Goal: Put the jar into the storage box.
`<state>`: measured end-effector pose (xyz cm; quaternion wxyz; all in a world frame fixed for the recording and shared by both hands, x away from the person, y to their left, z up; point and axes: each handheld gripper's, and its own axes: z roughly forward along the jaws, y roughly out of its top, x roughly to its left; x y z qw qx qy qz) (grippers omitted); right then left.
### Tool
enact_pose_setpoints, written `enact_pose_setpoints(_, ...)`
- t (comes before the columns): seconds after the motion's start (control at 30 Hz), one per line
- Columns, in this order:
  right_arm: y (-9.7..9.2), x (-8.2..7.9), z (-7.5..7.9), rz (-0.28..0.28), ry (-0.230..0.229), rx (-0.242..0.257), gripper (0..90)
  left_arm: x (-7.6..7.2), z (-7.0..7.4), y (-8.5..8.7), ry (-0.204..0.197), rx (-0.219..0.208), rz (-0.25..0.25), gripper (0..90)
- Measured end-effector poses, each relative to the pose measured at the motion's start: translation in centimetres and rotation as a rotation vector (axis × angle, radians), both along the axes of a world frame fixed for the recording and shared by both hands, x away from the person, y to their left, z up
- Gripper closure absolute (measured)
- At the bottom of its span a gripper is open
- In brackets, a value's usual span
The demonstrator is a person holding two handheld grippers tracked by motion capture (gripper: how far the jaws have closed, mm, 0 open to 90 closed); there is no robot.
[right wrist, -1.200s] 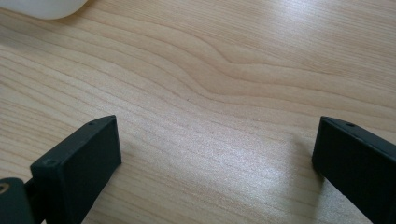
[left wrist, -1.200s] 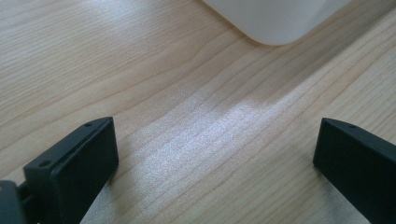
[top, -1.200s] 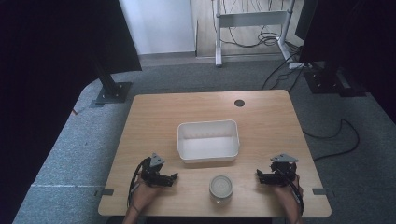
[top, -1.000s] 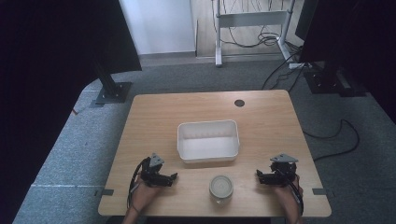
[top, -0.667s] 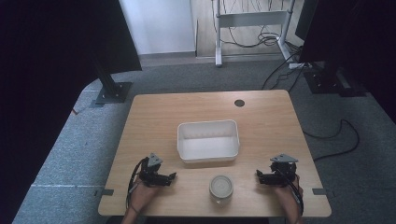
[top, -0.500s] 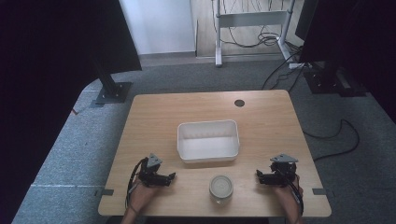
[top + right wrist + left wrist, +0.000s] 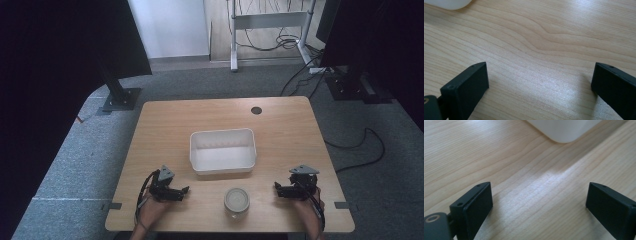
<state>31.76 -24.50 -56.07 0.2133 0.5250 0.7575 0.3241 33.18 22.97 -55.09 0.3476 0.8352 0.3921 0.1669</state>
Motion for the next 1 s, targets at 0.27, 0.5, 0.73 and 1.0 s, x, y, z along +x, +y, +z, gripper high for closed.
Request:
enact_pose_setpoints(0.27,0.0,0.0,0.0,0.0,0.0,0.0,1.0,-0.5,0.6,-0.2,-0.011,-0.021,-0.02,7.2)
enact_pose_setpoints(0.5,0.0,0.0,0.0,0.0,0.0,0.0,1.0,-1.0,1.0,-0.5,-0.019,-0.032,-0.045,7.1)
enact_pose_setpoints(0.73,0.0,0.0,0.0,0.0,0.0,0.0,1.0,-1.5,1.5,-1.0,-0.022,-0.048,-0.076,7.1)
enact_pose_setpoints(1.0,0.0,0.0,0.0,0.0,0.0,0.0,0.9,-2.2,1.9,-1.4,-0.017,-0.065,-0.105,6.5)
